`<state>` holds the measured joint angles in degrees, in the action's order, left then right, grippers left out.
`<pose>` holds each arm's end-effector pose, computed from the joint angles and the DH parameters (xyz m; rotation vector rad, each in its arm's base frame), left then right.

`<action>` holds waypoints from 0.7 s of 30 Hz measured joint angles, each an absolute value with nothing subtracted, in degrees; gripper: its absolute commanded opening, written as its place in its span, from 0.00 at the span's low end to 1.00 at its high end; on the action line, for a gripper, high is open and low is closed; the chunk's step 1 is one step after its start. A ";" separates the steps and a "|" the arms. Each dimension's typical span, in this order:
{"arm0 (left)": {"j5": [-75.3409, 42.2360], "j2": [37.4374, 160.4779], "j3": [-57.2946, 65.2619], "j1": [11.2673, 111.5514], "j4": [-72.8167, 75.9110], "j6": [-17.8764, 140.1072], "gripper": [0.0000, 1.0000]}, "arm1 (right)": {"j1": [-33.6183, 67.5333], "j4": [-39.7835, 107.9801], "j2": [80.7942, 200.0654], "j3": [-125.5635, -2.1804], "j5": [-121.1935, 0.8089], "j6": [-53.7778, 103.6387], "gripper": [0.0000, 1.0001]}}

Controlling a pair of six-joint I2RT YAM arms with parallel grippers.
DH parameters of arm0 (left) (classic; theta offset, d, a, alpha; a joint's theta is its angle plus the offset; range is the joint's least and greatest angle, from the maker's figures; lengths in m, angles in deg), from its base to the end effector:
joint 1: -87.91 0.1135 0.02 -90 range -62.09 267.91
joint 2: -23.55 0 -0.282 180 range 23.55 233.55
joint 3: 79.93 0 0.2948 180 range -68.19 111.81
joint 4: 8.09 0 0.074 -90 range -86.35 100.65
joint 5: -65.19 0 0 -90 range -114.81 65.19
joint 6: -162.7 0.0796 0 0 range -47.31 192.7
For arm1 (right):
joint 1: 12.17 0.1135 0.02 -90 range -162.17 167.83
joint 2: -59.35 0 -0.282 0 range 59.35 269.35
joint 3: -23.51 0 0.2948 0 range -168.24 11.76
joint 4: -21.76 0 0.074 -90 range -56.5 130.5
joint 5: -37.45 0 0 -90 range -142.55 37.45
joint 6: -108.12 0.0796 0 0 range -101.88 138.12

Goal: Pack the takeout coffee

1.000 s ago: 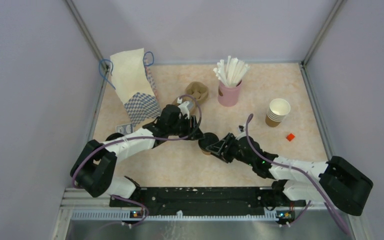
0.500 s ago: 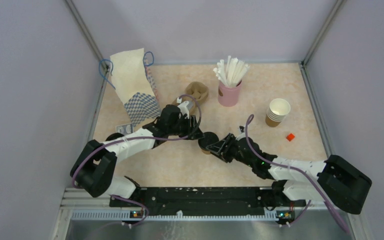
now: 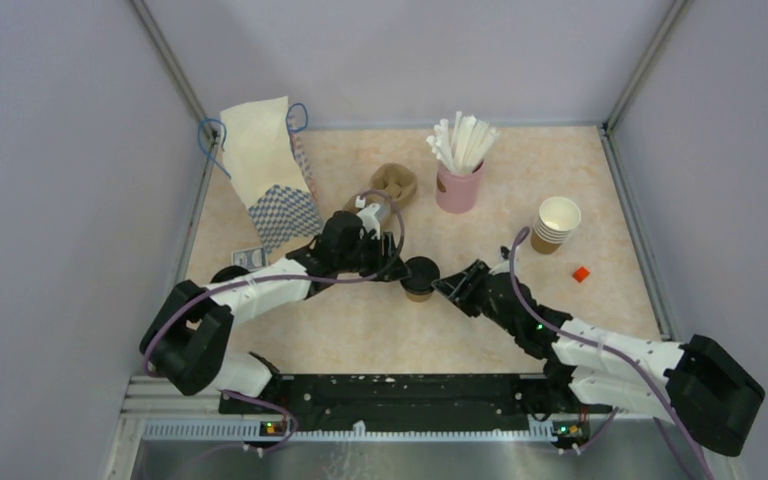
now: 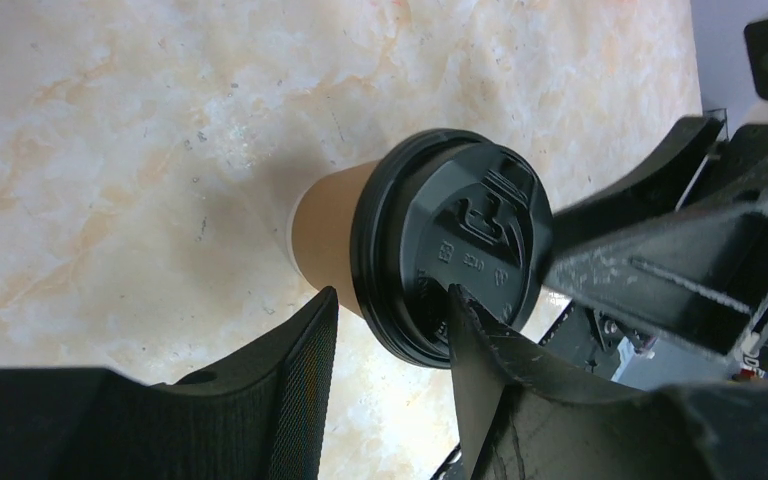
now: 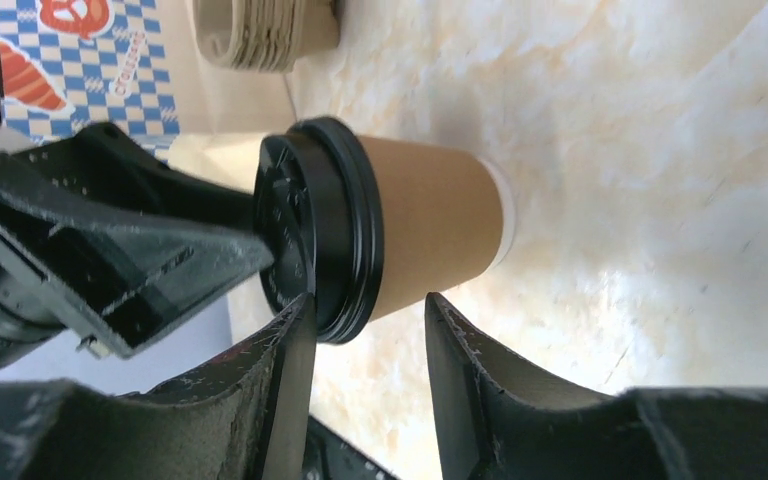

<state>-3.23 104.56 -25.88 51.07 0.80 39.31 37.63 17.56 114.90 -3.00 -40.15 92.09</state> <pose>0.2695 -0.2385 0.1717 0.3005 2.3493 -1.0606 0.1782 0.1844 0.1392 0.6067 2.1080 1.1214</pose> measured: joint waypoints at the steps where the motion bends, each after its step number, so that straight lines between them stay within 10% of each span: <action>1: -3.27 104.52 -25.88 50.92 0.89 39.31 0.49 | 36.87 17.62 115.05 -3.18 -40.21 90.95 0.44; 21: -4.69 104.56 -25.33 48.82 1.74 38.15 0.49 | 30.77 16.79 115.23 -5.84 -46.25 83.52 0.52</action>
<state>-4.69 104.56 -25.33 48.82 1.74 38.15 30.77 16.79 115.23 -5.84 -46.25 83.52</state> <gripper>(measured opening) 0.498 0.516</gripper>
